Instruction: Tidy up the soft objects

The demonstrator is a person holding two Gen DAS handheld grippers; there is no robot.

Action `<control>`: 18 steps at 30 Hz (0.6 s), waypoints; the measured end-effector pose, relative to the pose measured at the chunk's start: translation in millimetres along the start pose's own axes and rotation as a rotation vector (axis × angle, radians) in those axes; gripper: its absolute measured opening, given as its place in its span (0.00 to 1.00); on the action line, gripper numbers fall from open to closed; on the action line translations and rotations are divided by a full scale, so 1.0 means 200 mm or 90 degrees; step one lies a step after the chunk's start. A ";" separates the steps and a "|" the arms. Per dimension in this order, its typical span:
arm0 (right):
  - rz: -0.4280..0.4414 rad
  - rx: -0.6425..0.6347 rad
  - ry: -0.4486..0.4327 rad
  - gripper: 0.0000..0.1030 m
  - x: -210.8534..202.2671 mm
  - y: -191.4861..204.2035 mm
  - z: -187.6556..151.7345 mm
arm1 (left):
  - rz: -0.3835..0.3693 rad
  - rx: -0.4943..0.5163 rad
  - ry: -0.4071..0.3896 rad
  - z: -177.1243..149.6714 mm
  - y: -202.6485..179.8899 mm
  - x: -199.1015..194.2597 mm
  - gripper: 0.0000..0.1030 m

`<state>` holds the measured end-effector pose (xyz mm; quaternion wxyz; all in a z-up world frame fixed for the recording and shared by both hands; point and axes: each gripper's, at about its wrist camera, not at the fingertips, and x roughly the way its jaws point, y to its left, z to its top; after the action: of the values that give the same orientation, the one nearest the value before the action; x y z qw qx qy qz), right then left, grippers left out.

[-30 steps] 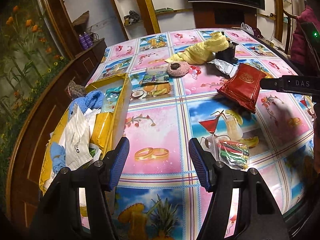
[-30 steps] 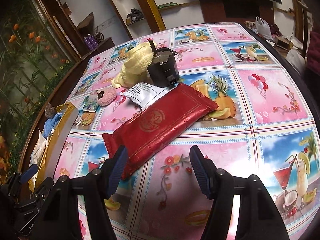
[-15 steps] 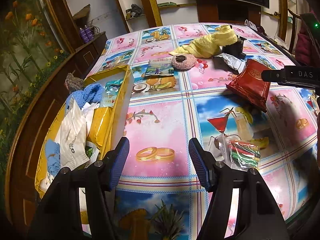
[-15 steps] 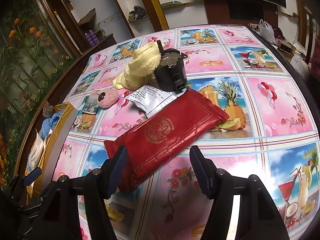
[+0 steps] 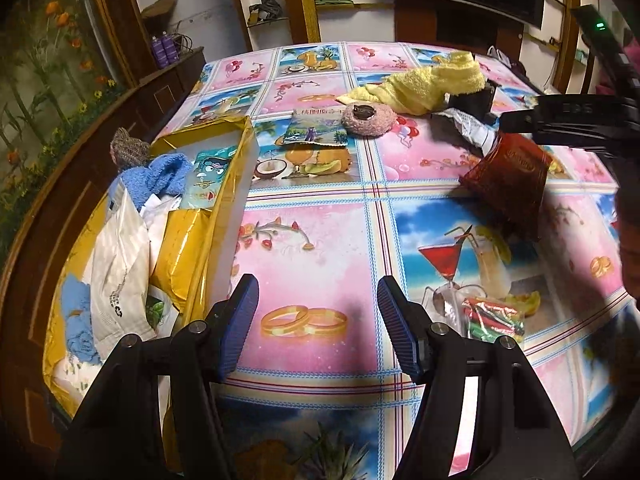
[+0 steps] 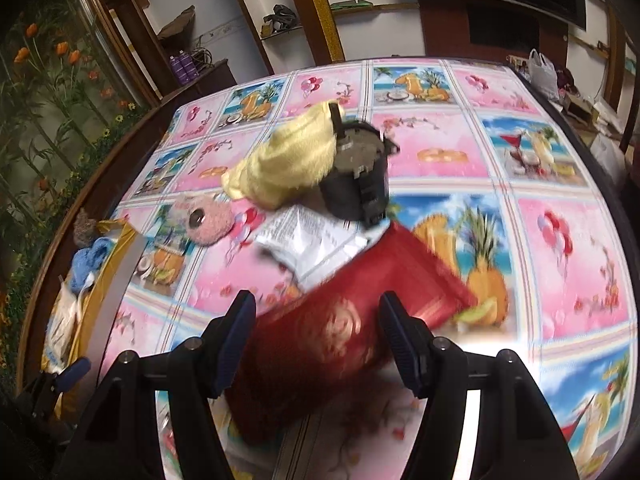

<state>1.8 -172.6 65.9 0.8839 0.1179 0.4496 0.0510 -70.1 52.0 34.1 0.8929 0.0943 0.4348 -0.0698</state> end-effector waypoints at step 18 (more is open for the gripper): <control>0.099 -0.117 0.164 0.52 0.30 0.31 0.05 | -0.155 -0.072 -0.013 0.07 0.10 -0.04 0.60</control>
<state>46.5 -101.5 39.6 0.8194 0.0632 0.5422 0.1748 -59.8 67.7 51.6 0.8861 -0.0103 0.4370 -0.1540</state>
